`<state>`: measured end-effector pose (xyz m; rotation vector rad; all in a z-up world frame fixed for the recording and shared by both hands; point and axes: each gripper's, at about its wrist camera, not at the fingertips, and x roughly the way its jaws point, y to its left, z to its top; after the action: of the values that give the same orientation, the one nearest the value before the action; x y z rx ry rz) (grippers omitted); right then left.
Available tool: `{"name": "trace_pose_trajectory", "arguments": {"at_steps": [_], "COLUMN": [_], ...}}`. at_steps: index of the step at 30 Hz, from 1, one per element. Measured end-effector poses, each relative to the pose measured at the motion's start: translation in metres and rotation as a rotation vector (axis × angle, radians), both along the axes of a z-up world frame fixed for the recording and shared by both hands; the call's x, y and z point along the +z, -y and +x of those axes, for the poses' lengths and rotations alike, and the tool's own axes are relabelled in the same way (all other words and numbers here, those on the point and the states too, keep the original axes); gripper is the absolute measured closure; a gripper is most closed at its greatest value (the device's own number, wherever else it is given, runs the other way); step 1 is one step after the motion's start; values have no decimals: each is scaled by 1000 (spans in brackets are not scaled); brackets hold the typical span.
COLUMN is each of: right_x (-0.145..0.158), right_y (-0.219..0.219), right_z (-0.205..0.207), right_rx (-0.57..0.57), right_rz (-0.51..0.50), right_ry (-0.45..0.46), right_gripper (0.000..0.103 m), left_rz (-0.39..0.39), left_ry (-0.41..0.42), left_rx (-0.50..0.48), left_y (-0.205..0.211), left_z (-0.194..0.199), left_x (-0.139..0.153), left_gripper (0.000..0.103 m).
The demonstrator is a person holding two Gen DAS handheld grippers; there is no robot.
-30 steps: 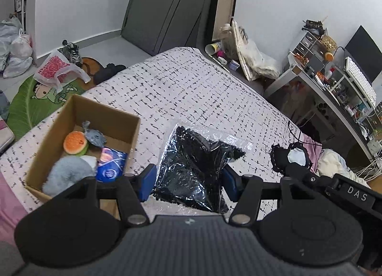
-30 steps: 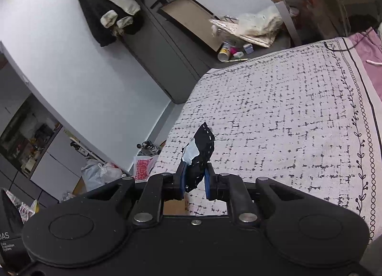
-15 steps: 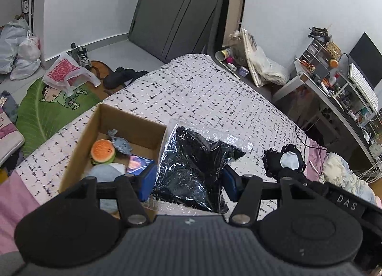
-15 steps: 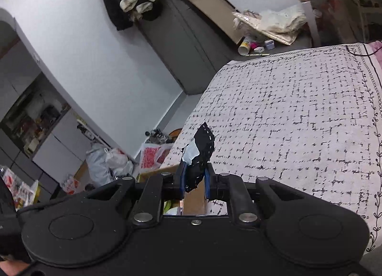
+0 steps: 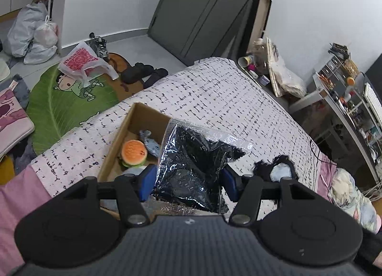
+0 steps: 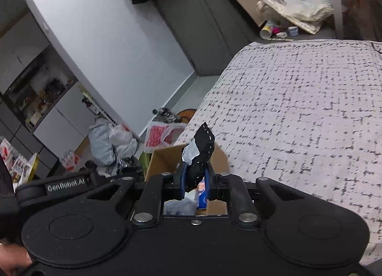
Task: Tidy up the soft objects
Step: 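Carry both items over the box and release them inside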
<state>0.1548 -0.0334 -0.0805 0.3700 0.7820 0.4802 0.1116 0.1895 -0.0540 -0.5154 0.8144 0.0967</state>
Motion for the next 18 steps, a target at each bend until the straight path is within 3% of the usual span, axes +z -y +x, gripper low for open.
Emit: {"name": "trace_pose_trajectory", "arguments": {"at_steps": [13, 18], "right_x": [-35, -51], "right_y": [-56, -66], "right_z": [2, 6], "right_rx": [99, 134], "right_rz": [-78, -93], "right_ry": [-61, -115], "right_gripper": [88, 83], "left_rz": [-48, -48], "left_ry": [-29, -60], "left_rx": [34, 33], "left_y": [-36, -41], "left_z": [11, 17], "left_x": [-22, -33], "left_gripper": [45, 45]}}
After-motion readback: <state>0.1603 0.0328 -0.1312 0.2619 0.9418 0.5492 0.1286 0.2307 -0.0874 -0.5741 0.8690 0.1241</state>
